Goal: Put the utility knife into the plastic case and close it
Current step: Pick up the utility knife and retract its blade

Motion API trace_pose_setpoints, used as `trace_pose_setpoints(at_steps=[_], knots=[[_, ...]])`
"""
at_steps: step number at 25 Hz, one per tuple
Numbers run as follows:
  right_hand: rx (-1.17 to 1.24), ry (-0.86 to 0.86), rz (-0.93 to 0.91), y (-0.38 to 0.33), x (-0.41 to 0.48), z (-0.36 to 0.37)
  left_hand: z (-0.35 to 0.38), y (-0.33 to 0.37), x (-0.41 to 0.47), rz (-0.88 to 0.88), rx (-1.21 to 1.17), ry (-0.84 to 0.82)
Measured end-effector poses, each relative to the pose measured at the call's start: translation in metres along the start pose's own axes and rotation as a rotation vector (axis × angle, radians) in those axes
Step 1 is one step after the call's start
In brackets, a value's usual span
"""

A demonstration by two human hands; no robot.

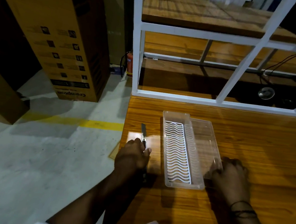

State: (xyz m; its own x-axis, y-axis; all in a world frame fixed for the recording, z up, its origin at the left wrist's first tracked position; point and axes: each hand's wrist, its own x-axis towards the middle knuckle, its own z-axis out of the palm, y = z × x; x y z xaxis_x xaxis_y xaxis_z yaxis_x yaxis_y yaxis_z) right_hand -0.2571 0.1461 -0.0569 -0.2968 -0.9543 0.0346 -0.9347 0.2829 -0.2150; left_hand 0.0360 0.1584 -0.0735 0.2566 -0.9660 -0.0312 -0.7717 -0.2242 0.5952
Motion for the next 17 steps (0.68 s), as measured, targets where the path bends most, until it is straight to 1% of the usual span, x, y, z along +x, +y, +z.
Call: trace_pose_setpoints(at_steps=[4, 6, 8, 10, 12, 15, 17], knots=[[0.144, 0.113, -0.160, -0.029, 0.005, -0.013, 0.001, 0.000, -0.010, -0.039, 0.106, -0.022], [0.215, 0.156, -0.294, -0.054, 0.003, -0.021, 0.000, 0.000, -0.010, -0.053, 0.159, -0.059], [0.315, 0.148, -0.428, -0.086, -0.004, -0.027, -0.001, 0.003, -0.009, -0.087, 0.192, -0.093], [0.409, 0.049, -0.510, -0.119, -0.008, -0.028, -0.003, 0.007, -0.008, -0.139, 0.202, -0.112], [0.437, -0.078, -0.562, -0.149, -0.010, -0.023, -0.005, 0.010, -0.006, -0.189, 0.175, -0.104], [0.280, -0.217, -0.642, -0.188, -0.012, -0.011, -0.009, 0.013, -0.006, -0.234, 0.130, -0.088], [0.158, -0.321, -0.625, -0.207, -0.014, -0.003, -0.011, 0.013, -0.005, -0.254, 0.107, -0.106]])
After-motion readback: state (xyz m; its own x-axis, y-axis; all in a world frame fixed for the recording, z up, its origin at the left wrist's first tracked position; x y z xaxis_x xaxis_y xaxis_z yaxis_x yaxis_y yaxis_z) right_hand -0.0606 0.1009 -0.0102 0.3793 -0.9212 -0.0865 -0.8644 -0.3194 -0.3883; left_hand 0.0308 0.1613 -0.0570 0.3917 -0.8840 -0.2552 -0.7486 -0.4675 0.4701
